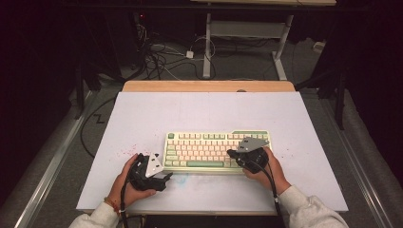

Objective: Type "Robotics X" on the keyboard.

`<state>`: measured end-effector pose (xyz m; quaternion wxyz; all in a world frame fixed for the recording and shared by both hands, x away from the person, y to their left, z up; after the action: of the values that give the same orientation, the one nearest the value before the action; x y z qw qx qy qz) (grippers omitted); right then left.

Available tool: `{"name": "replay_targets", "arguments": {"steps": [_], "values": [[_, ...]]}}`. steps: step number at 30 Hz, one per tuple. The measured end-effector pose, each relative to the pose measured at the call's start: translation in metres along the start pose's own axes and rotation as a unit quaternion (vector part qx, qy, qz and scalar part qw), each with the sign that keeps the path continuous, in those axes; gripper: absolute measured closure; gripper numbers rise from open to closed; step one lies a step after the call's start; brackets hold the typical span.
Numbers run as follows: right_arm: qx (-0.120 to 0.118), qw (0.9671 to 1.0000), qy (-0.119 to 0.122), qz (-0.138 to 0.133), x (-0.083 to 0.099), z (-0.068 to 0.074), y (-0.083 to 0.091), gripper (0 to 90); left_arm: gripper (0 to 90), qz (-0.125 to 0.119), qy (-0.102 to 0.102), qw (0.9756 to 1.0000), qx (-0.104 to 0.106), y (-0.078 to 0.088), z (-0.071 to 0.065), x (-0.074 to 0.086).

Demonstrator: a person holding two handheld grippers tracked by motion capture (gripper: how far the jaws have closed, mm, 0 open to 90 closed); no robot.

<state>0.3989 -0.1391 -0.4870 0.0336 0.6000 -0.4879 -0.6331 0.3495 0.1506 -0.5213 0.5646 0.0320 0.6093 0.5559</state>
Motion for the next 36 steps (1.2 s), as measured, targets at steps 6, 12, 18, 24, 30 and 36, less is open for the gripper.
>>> {"name": "replay_targets", "arguments": {"steps": [6, 12, 18, 24, 30, 36], "values": [[0.007, 1.0, 0.0, 0.001, 0.003, -0.006, 0.004, 90.0, 18.4, 0.001, -0.002, 1.0, 0.0, 0.0, 0.0, 0.0], [0.014, 0.9999, -0.008, 0.004, 0.012, -0.012, 0.013, 90.0, 18.4, -0.002, 0.0, 1.0, 0.0, 0.001, 0.0, -0.001], [0.015, 0.9998, -0.011, 0.007, 0.017, -0.014, 0.017, 90.0, 18.4, -0.001, -0.001, 1.0, -0.001, 0.0, 0.0, -0.002], [0.012, 0.9998, -0.008, 0.015, 0.021, -0.013, 0.016, 90.0, 18.4, 0.0, -0.001, 1.0, 0.001, -0.001, -0.001, -0.002], [0.012, 0.9995, -0.004, 0.029, 0.026, -0.012, 0.009, 90.0, 19.4, -0.003, 0.005, 1.0, -0.005, 0.002, 0.0, -0.003], [0.012, 0.9995, -0.011, 0.026, 0.027, -0.012, 0.009, 90.0, 36.3, -0.024, 0.032, 0.9992, 0.004, 0.011, 0.004, -0.01]]}}
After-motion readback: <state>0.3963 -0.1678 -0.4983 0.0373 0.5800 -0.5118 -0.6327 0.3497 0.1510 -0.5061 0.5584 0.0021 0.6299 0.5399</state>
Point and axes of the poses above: each handheld gripper's, and its own axes: y roughly backward along the jaws, x roughly out of its underside, z roughly to its left, the point moved 6 cm from there along -y, roughly forward along the jaws, and after that the axes turned 1 degree about z, right-handed, at the moved point
